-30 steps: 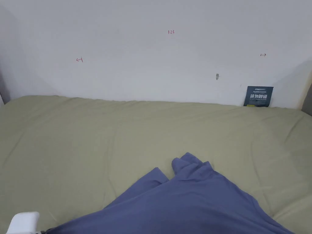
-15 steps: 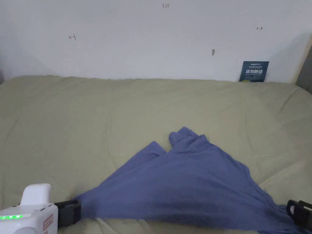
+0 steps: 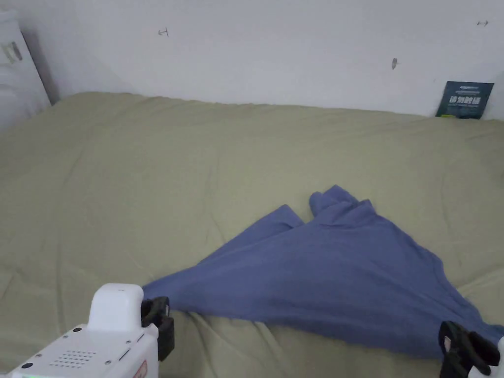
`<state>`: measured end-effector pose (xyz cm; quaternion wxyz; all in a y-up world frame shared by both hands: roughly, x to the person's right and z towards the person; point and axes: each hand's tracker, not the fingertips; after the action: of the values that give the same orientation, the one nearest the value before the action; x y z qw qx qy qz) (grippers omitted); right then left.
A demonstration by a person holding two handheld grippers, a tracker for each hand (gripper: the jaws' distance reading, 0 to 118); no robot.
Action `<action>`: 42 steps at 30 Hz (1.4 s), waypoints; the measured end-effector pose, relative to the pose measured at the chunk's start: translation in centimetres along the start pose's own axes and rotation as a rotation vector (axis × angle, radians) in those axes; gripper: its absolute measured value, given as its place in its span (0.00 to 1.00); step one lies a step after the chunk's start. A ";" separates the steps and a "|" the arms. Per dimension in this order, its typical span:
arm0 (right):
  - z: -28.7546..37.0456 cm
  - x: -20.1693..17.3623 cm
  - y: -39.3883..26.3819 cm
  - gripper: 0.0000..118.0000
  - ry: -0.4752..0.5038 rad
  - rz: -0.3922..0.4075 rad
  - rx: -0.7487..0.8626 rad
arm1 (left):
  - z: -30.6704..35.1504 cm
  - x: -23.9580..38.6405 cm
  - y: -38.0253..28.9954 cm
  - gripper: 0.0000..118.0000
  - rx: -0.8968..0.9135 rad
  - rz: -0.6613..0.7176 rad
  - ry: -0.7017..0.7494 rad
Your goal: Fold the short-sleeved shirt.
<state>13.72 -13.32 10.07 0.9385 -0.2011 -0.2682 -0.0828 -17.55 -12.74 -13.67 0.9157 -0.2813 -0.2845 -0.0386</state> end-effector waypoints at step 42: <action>-5.6 -4.5 -4.2 0.01 0.078 0.083 -0.274 | -16.6 -13.0 0.9 0.17 -0.390 -0.005 -0.012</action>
<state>11.46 -19.29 4.70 0.9145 -0.3350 -0.2094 -0.0876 -19.94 -22.07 -32.40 0.8420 -0.4530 -0.2777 -0.0935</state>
